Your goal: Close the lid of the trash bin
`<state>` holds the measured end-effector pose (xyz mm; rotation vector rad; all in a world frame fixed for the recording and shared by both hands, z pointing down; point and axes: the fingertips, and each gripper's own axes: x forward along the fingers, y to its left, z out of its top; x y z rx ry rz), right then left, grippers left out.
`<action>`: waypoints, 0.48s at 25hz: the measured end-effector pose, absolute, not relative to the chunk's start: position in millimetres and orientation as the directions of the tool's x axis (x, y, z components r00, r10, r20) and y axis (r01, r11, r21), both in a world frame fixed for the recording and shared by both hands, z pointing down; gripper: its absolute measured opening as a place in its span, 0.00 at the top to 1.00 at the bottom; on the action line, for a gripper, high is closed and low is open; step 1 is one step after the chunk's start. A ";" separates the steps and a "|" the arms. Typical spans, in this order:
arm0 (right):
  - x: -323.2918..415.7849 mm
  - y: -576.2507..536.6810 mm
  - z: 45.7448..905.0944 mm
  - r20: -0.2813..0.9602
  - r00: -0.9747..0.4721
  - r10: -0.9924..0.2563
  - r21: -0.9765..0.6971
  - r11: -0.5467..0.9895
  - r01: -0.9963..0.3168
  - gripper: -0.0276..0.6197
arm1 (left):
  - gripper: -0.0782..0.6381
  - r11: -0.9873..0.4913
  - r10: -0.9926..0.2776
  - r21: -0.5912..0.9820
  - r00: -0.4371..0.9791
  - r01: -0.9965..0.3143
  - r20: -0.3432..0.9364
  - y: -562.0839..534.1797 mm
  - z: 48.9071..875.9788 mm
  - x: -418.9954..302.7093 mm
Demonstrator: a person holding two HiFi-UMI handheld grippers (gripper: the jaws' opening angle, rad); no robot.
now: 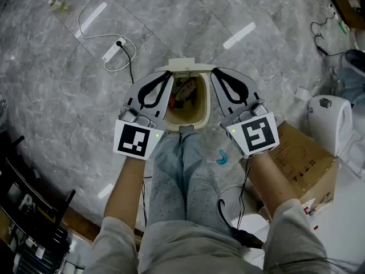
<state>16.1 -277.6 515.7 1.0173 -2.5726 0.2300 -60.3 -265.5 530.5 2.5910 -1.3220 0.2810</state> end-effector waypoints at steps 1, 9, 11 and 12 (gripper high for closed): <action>15.2 -278.5 518.2 0.392 -0.679 -0.621 -0.015 0.733 -0.680 0.91 | 0.86 -0.573 -0.769 0.106 0.579 -0.812 0.272 -266.9 533.7 -60.9; 8.9 -282.1 541.1 0.443 -0.706 -0.552 0.006 0.790 -0.614 0.90 | 0.86 -0.614 -0.729 0.109 0.614 -0.782 0.302 -274.4 551.8 -62.8; 10.3 -279.6 550.3 0.483 -0.700 -0.526 -0.014 0.795 -0.606 0.90 | 0.70 -0.622 -0.716 0.123 0.625 -0.773 0.311 -274.5 556.9 -62.3; 10.4 -278.2 554.4 0.497 -0.701 -0.510 -0.024 0.800 -0.599 0.89 | 0.67 -0.628 -0.708 0.127 0.631 -0.768 0.318 -274.3 560.3 -61.9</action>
